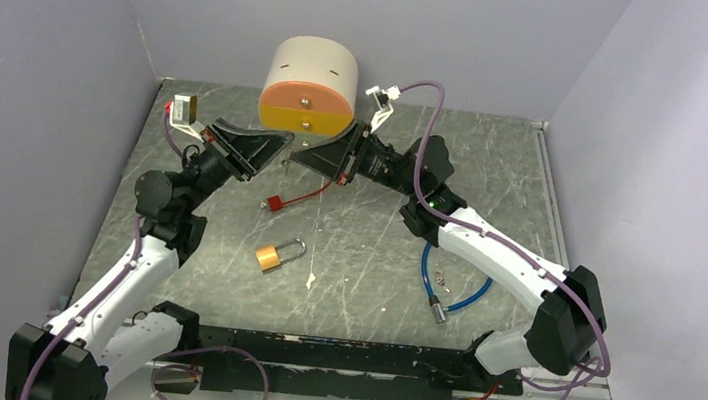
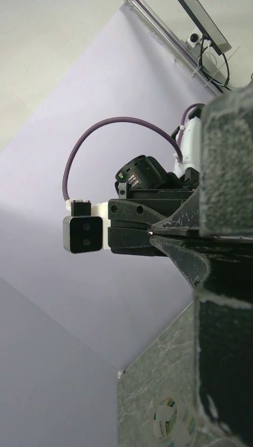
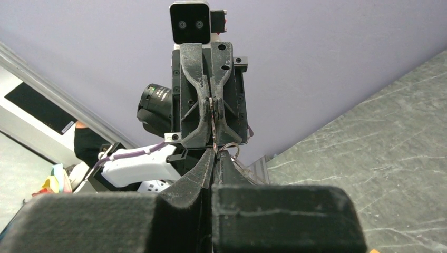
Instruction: Unlock with the key
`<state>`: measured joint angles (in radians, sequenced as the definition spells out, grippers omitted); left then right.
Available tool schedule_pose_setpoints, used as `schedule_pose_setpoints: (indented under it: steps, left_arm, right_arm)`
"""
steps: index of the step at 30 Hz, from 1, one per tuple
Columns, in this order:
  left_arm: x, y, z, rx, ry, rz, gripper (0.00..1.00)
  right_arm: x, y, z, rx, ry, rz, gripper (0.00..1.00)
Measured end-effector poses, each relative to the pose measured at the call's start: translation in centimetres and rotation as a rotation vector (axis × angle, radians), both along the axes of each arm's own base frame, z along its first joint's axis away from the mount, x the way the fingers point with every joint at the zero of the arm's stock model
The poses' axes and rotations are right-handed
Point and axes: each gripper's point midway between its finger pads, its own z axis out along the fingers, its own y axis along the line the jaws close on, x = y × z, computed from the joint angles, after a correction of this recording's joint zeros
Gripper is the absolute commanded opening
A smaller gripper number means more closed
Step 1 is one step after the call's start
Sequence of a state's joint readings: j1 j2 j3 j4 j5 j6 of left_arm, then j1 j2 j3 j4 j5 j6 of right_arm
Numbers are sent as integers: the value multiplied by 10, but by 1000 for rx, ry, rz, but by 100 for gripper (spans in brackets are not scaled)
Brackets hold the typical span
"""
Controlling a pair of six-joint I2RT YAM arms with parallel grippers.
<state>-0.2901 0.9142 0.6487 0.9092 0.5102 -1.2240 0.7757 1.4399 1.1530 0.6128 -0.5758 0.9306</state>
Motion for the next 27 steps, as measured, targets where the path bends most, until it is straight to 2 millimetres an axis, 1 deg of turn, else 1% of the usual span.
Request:
schedule_pose_setpoints:
  steps: [1, 2, 3, 5, 8, 9, 10, 13, 14, 16, 18, 24, 27]
  left_arm:
    - [0, 0, 0, 0, 1, 1, 18]
    - [0, 0, 0, 1, 1, 3, 29]
    - [1, 0, -1, 3, 8, 3, 37]
    - [1, 0, -4, 10, 19, 7, 44]
    - [0, 0, -6, 17, 37, 9, 61]
    - [0, 1, -7, 19, 44, 12, 70]
    - [1, 1, -8, 23, 48, 17, 76]
    - [2, 2, -14, 46, 79, 33, 89]
    - [3, 2, -18, 57, 94, 41, 91]
    - [5, 3, -25, 88, 126, 55, 93]
    - [8, 2, -28, 124, 150, 67, 93]
    - [11, 1, -31, 264, 190, 94, 93]
    - [15, 6, -41, 351, 243, 138, 94]
  right_arm:
    - [0, 0, 0, -1, 0, -1, 0]
    - [0, 0, 0, -2, -1, -2, 0]
    - [1, 0, 0, -1, -1, -6, 0]
    - [5, -1, 0, 1, 2, -23, 0]
    - [9, -2, -4, -3, 8, -37, 0]
    - [9, -3, -7, -8, 12, -40, 0]
    - [10, -4, -10, -15, 16, -44, 0]
    - [8, -9, -26, -47, 42, -53, 0]
    - [8, -12, -31, -57, 51, -58, 0]
    - [5, -19, -39, -72, 58, -58, 0]
    - [1, -23, -41, -81, 55, -56, 0]
    - [-11, -32, -43, -121, 16, -28, 0]
    - [-16, -39, -54, -156, 14, -28, 0]
